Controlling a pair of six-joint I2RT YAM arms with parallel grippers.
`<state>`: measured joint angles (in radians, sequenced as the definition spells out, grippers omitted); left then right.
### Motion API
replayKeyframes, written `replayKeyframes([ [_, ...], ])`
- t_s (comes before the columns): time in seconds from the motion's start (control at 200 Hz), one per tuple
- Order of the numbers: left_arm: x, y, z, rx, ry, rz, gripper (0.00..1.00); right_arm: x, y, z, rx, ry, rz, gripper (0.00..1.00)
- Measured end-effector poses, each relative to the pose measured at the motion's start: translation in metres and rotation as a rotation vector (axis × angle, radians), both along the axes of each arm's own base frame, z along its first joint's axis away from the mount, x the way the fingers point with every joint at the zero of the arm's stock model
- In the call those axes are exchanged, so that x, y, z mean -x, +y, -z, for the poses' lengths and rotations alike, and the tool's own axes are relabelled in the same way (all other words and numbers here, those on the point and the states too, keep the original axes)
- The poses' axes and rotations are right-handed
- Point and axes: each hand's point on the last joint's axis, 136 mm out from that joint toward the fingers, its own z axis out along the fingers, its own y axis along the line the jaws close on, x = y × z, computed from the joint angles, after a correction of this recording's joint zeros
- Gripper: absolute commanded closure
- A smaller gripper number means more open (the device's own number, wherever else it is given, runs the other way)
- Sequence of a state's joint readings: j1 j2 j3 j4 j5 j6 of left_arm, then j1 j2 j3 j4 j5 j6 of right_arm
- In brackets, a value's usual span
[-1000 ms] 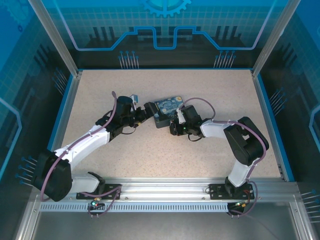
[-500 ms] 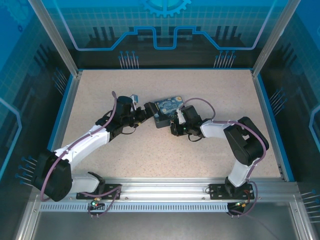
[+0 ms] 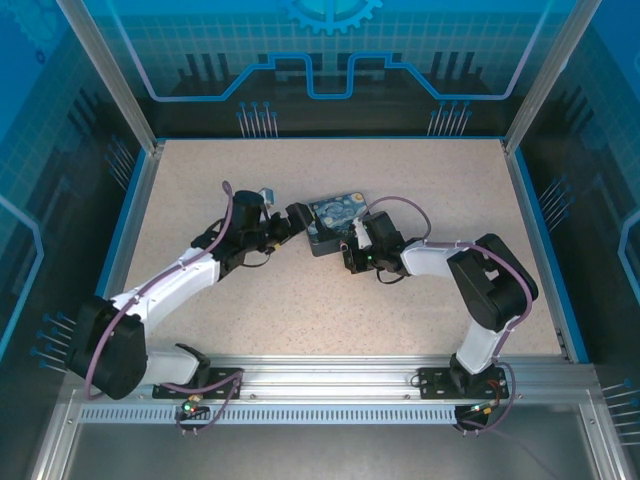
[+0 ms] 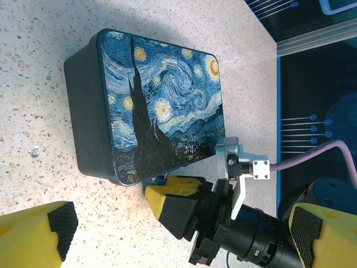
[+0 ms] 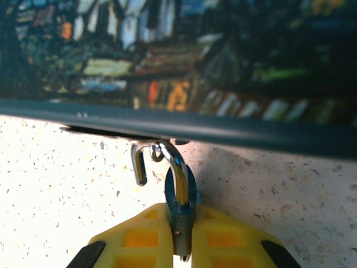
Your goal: Unlock the padlock with the key
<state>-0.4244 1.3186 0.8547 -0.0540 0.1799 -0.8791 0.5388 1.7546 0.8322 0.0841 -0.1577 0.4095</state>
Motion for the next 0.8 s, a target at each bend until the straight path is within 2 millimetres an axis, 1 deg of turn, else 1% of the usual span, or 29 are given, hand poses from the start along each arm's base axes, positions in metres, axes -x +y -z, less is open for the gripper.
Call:
replayKeyframes([
  [0.17,-0.008,0.004,0.003,-0.069,-0.002,0.003,0.01,0.0,-0.001,0.0,0.0,0.002,0.005,1.0],
  [0.535,-0.024,0.03,0.023,-0.34,0.0,-0.025,0.01,0.002,-0.005,0.0,0.003,0.03,0.051,1.0],
  [0.67,-0.027,0.031,0.029,-0.414,0.0,-0.006,0.01,0.007,-0.01,0.0,0.011,0.043,0.065,1.0],
  [0.8,-0.025,0.028,0.03,-0.458,-0.01,0.019,0.01,0.011,-0.015,0.0,0.027,0.047,0.074,1.0],
])
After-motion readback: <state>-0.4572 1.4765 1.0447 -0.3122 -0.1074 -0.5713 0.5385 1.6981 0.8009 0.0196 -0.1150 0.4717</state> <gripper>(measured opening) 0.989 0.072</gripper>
